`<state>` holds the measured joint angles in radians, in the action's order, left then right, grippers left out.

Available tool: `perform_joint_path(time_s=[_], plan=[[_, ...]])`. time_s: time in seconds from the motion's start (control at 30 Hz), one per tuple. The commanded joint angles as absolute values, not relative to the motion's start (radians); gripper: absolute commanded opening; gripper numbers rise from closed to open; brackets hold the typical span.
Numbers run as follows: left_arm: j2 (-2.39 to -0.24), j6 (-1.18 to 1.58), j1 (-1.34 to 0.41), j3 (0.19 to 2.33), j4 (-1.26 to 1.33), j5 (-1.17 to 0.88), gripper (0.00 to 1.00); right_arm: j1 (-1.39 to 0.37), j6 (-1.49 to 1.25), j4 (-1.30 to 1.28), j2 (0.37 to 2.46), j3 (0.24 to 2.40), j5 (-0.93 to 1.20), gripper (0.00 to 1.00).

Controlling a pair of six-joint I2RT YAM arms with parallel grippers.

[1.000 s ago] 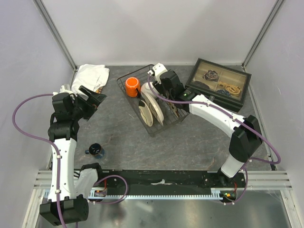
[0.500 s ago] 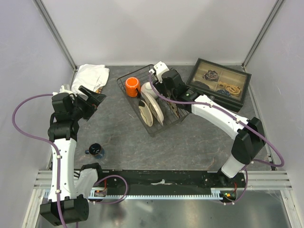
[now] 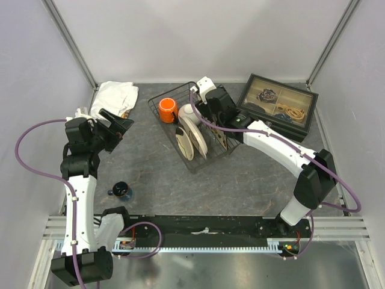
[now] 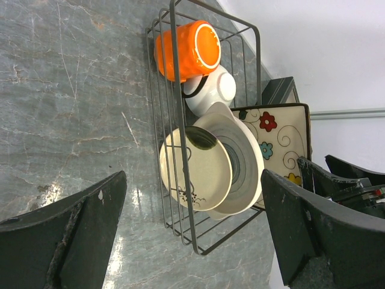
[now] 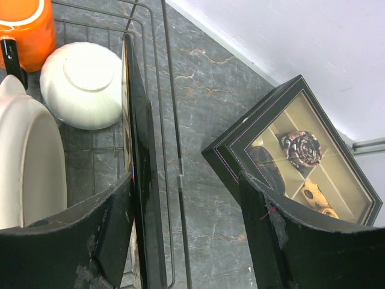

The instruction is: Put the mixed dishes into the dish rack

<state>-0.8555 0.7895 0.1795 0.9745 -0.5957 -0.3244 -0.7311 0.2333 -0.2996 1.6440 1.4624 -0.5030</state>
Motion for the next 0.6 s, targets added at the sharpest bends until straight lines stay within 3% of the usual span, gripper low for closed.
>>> perform_joint_path(time_s=[0.0, 0.57], plan=[[-0.853, 0.753, 0.187, 0.969, -0.563, -0.356, 0.99, -0.723, 0.230, -0.265, 1.606, 1.486, -0.545, 0.74], [-0.854, 0.756, 0.190, 0.959, -0.558, -0.364, 0.99, -0.675, 0.163, -0.244, 1.557, 1.473, -0.509, 0.75]])
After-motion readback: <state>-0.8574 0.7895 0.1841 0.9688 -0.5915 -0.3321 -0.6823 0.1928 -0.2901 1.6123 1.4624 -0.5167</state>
